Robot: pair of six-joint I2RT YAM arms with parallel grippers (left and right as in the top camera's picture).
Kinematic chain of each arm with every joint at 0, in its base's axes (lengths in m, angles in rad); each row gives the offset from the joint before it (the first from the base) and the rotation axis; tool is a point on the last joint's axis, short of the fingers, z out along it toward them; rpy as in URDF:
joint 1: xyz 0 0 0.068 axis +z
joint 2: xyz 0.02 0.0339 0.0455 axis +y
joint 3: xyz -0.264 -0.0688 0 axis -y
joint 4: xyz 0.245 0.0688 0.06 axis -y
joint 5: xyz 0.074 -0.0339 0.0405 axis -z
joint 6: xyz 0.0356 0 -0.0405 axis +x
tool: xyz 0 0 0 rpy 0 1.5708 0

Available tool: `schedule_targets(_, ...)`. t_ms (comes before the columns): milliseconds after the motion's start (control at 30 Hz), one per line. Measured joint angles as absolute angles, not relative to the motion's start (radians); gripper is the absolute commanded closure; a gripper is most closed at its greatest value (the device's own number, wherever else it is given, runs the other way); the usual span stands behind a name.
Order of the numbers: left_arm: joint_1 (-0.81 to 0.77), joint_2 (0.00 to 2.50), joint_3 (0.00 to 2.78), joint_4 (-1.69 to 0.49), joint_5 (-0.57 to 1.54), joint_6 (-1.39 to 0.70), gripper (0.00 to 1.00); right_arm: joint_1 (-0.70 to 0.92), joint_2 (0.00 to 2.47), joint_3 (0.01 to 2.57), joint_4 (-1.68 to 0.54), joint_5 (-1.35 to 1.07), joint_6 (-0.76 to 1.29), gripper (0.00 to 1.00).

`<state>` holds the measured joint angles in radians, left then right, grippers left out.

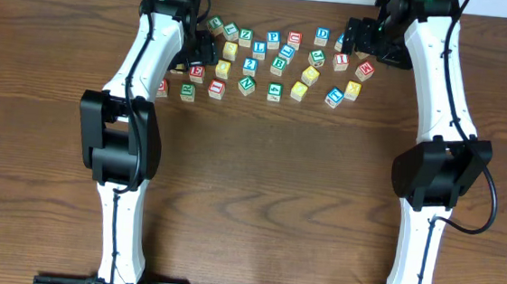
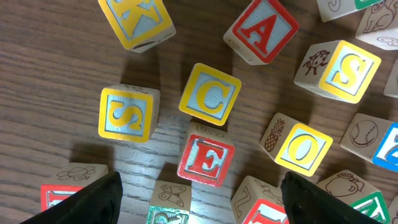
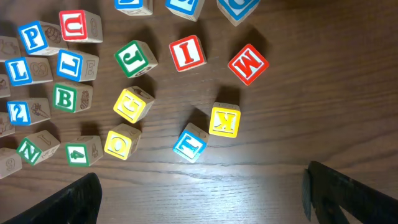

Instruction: Spell out NEURIPS

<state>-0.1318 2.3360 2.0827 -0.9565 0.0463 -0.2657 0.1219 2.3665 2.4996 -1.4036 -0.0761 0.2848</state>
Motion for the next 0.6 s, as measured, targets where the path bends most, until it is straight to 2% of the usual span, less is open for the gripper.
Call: schedule_targets(600, -0.136, 2.336, 2.083, -0.921, 0.047, -0.286, 0.2, 0.122, 2.366, 2.499, -1.404, -0.076, 0.285, 0.01)
